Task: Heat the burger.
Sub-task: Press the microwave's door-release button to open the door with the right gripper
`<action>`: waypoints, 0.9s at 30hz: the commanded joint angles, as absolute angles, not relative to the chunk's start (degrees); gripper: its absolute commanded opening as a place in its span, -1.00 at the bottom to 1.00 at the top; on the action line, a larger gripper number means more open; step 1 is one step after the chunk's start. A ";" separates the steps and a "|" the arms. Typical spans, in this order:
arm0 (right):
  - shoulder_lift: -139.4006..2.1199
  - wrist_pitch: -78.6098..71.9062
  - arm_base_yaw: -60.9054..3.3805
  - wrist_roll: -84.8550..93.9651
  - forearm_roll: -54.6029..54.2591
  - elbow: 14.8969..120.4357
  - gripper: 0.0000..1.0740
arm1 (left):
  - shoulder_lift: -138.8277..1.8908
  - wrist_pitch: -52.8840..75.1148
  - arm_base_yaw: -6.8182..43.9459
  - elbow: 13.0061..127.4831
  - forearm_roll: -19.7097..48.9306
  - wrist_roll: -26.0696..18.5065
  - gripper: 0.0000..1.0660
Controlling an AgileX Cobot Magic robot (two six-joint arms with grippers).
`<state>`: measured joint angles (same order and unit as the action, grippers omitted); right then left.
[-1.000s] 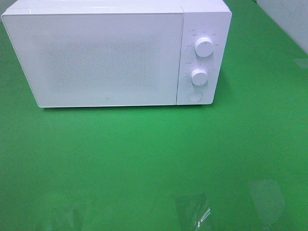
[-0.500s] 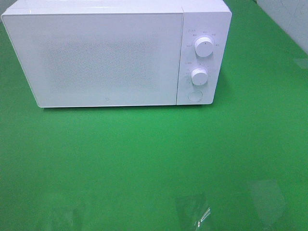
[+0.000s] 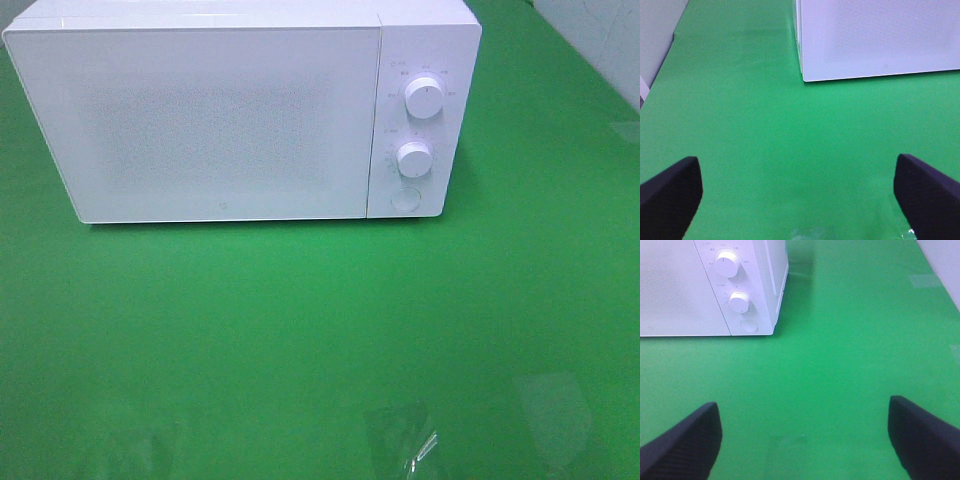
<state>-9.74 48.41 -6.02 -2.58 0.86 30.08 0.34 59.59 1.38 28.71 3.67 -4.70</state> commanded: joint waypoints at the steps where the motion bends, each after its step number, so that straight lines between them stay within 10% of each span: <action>1: -14.67 43.14 -5.61 -1.83 -0.57 30.37 0.77 | 1.32 59.30 1.32 28.53 4.01 -4.81 0.81; 27: -51.62 0.40 -5.61 -2.35 -1.03 30.37 0.68 | 1.32 59.30 1.32 28.53 4.01 -4.81 0.81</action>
<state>-49.73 4.07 -6.02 -1.83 -1.03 30.08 0.34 59.59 1.38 28.71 3.67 -4.70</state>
